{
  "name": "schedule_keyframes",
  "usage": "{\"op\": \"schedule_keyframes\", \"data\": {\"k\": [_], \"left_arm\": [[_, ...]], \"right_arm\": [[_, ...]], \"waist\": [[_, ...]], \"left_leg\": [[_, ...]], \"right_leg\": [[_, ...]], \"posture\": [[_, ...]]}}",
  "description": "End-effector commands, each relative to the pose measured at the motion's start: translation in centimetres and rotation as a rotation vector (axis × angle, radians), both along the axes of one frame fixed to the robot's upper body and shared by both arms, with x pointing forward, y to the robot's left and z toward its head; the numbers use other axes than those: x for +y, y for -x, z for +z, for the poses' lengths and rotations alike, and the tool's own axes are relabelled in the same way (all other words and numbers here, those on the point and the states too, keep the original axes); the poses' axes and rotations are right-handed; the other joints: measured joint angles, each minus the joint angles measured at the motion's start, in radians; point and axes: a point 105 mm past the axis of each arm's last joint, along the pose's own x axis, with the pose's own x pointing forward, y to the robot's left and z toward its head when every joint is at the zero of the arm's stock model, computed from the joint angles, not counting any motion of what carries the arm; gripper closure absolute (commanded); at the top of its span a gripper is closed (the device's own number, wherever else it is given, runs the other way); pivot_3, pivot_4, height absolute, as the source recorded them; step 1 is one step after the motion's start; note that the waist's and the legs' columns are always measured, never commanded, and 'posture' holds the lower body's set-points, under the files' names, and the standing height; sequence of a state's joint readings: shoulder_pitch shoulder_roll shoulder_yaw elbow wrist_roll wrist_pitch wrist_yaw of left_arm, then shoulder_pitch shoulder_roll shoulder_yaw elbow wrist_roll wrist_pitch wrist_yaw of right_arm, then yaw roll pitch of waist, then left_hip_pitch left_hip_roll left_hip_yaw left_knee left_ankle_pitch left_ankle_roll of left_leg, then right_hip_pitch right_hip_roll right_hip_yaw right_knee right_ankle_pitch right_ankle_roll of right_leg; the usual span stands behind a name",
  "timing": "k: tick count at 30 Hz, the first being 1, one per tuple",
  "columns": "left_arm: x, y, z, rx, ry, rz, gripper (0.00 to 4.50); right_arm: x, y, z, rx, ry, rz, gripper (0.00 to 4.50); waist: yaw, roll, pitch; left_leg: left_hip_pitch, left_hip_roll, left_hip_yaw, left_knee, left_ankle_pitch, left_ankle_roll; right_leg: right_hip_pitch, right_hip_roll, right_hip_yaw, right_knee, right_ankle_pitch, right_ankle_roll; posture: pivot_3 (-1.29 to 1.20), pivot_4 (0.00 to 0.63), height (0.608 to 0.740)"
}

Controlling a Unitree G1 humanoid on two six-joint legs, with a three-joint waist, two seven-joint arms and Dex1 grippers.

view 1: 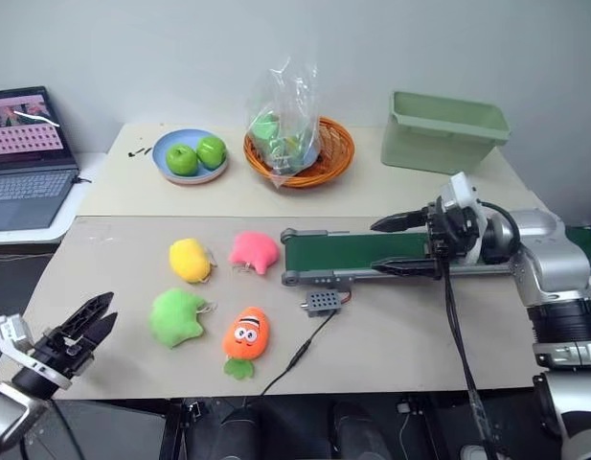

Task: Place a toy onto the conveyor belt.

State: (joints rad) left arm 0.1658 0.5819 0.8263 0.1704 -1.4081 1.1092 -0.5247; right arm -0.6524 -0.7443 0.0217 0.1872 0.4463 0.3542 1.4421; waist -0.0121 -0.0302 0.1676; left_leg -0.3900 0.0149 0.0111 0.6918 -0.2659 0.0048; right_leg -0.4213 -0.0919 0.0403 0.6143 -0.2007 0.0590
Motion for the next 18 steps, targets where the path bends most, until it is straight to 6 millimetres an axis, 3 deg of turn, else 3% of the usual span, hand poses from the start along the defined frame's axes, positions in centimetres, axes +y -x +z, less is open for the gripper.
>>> {"op": "schedule_keyframes", "data": {"k": [1,7,18], "left_arm": [[-1.6,-0.6,-1.1,0.005,0.015,-0.051,0.06],[-2.3,-1.2,-3.5,0.067,-0.014,-0.058,0.06],[0.2,-0.7,-2.3,0.027,-0.007,0.016,0.06]], "right_arm": [[-0.2,-0.1,1.4,-0.058,0.001,0.001,0.0],[-1.1,-0.4,1.8,-0.078,0.027,-0.048,0.0],[-2.4,-0.5,1.1,-0.074,0.044,-0.132,0.0]], "waist": [[0.0,0.0,0.0],[-0.002,0.0,0.0],[-0.004,0.0,0.0]], "left_leg": [[0.0,0.0,0.0,0.0,0.0,0.0],[0.0,0.0,0.001,0.0,0.0,0.0],[0.0,0.0,0.001,-0.001,0.0,0.0]], "right_leg": [[0.0,0.0,0.0,0.0,0.0,0.0],[0.0,0.0,0.0,0.0,0.0,0.0],[-0.001,0.0,0.001,0.0,0.0,0.0]], "posture": [[0.0,0.15,0.74],[0.0,0.15,0.74],[0.0,0.15,0.74]]}}
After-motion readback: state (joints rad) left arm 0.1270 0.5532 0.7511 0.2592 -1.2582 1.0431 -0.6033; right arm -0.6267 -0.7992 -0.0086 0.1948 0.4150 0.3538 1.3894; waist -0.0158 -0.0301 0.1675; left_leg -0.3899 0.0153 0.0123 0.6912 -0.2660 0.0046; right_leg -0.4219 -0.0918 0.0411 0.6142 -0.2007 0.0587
